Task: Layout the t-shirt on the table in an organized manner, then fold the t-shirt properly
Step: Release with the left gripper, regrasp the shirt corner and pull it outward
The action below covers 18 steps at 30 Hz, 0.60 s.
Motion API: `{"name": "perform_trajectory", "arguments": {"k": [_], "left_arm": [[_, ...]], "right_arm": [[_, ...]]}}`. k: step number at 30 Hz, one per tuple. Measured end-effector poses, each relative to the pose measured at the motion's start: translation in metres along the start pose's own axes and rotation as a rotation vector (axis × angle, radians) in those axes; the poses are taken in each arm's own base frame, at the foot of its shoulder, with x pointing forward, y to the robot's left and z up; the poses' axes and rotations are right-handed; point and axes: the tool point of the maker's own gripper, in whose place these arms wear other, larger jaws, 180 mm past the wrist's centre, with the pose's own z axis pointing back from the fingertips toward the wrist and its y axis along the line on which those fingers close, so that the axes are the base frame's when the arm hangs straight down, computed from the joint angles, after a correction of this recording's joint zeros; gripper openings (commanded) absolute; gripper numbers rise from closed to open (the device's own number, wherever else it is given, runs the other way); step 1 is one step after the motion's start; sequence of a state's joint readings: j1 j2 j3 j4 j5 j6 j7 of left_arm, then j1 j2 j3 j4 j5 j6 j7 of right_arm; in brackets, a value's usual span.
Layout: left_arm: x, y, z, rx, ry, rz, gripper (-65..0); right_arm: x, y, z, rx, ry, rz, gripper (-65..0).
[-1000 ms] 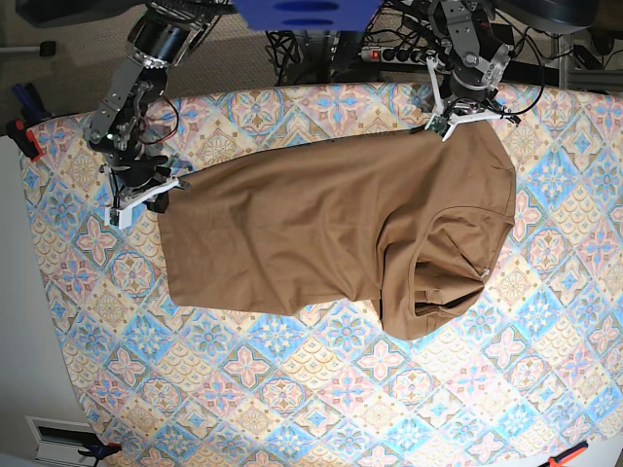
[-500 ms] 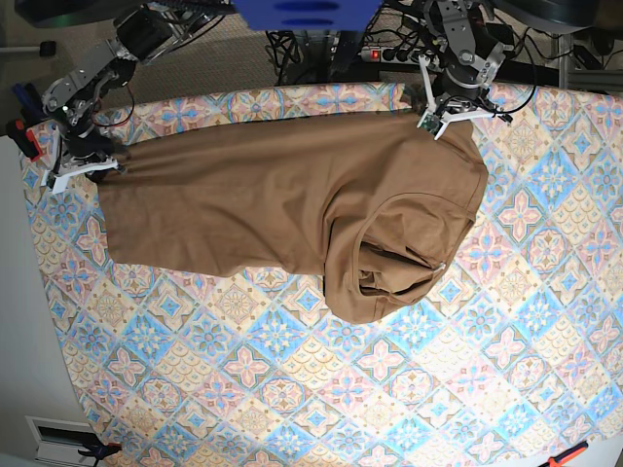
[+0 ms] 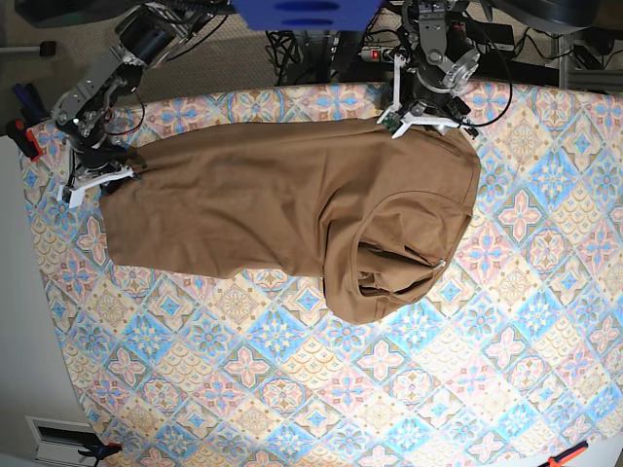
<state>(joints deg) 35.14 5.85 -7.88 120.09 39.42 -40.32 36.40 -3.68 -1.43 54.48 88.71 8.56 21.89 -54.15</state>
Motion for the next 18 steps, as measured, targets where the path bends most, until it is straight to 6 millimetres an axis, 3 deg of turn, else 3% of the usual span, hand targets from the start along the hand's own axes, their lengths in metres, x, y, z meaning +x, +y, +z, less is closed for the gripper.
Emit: {"name": "perform_trajectory", "arguments": {"k": [2,9,11,18], "left_arm": [[0.016,0.0,0.001,-0.001,-0.085,-0.001,-25.7],[0.092,-0.01,0.028,-0.047,-0.533,0.12,-25.4],[0.095,0.0,0.031,-0.039,-0.567,0.173,-25.4],[0.066,0.086,0.027,0.134,-0.549,0.404,-24.7]], "right_arm": [[0.001,-0.001,0.0,-0.002,-0.002,0.002,-65.0],[0.001,-0.001,0.0,-0.002,0.0,0.002,-65.0],[0.001,-0.001,0.0,-0.002,0.0,0.002,-65.0],[0.0,-0.001,-0.001,-0.001,-0.001,0.0,-65.0]]}}
